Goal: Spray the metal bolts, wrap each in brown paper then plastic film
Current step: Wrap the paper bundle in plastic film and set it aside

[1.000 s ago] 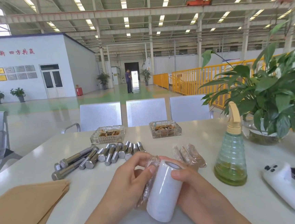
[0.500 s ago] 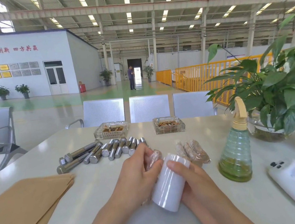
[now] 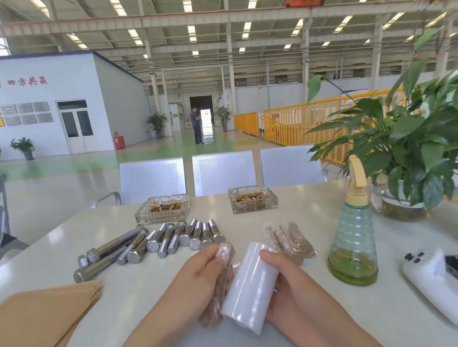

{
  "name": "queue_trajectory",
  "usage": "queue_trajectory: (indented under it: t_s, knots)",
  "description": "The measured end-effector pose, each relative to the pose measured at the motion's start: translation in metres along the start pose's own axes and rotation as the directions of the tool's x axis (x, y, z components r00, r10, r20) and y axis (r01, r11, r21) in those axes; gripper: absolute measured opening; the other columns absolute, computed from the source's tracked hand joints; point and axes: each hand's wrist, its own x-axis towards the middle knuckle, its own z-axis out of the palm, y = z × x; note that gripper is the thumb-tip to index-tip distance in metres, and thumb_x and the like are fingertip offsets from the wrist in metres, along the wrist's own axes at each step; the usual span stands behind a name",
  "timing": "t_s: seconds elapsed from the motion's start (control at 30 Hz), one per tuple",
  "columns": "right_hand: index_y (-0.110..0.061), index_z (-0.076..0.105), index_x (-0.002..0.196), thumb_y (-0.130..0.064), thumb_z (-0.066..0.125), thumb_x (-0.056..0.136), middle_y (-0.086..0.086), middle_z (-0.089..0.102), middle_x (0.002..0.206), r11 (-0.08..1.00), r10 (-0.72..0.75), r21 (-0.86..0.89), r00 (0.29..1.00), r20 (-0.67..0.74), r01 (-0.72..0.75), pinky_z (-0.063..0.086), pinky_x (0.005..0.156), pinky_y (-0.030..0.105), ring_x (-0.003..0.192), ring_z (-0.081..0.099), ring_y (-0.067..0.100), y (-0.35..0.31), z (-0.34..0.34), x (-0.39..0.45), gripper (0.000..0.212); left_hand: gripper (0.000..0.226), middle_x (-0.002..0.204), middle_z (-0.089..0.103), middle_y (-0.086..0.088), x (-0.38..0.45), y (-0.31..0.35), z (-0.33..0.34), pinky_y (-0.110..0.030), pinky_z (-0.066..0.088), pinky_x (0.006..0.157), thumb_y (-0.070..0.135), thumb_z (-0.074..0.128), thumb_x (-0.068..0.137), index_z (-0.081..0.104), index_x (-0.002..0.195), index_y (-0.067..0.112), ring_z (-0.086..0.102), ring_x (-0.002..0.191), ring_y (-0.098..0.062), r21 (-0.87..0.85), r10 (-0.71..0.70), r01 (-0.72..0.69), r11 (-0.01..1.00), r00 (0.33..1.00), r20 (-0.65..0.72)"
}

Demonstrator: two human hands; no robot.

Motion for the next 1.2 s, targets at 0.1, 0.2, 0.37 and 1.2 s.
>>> queue_trajectory:
  t_s: [0.1,0.2,0.37,1.2]
  knots:
    - [0.003,0.063,0.127,-0.025,0.070,0.078,0.029,0.069,0.117,1.000,0.004,0.026,1.000,-0.006,-0.004,0.044,0.109,0.063,0.121,0.062,0.048,-0.004,0.001,-0.001,0.057,0.023,0.088,0.071,-0.011,-0.002,-0.004,-0.010,-0.031,0.051,0.069,0.018,0.063,0.101,0.066,0.123,0.025,0.068,0.076,-0.022,-0.111,0.016,-0.009,0.994,0.998,0.059]
    - [0.004,0.062,0.130,-0.024,0.069,0.079,0.029,0.070,0.120,1.000,0.013,-0.003,1.000,0.012,-0.013,0.047,0.108,0.059,0.120,0.064,0.043,-0.003,0.002,-0.002,0.058,0.030,0.068,0.057,0.000,0.003,-0.009,-0.006,-0.029,0.044,0.061,0.015,0.077,0.091,0.070,0.107,0.039,0.058,0.062,-0.017,-0.028,0.062,-0.064,0.998,0.997,-0.051]
    - [0.003,0.057,0.136,-0.028,0.066,0.093,0.027,0.066,0.131,0.998,0.061,0.004,0.986,0.157,-0.063,0.055,0.099,0.050,0.123,0.065,0.038,0.001,0.002,-0.003,0.054,0.033,0.064,0.053,0.007,0.005,-0.012,0.006,-0.020,0.042,0.057,0.036,0.070,0.094,0.061,0.121,0.053,0.049,0.056,-0.006,0.325,0.248,-0.196,0.925,0.960,-0.130]
    - [-0.010,0.062,0.136,-0.018,0.086,0.082,0.017,0.068,0.133,0.971,0.032,-0.239,0.982,0.187,0.014,0.052,0.105,0.043,0.125,0.064,0.031,0.012,-0.004,-0.001,0.060,0.019,0.065,0.066,0.019,0.001,-0.012,0.015,-0.013,0.042,0.055,0.050,0.053,0.098,0.050,0.086,0.035,0.062,0.062,0.002,0.439,0.178,-0.063,0.896,0.958,-0.227]
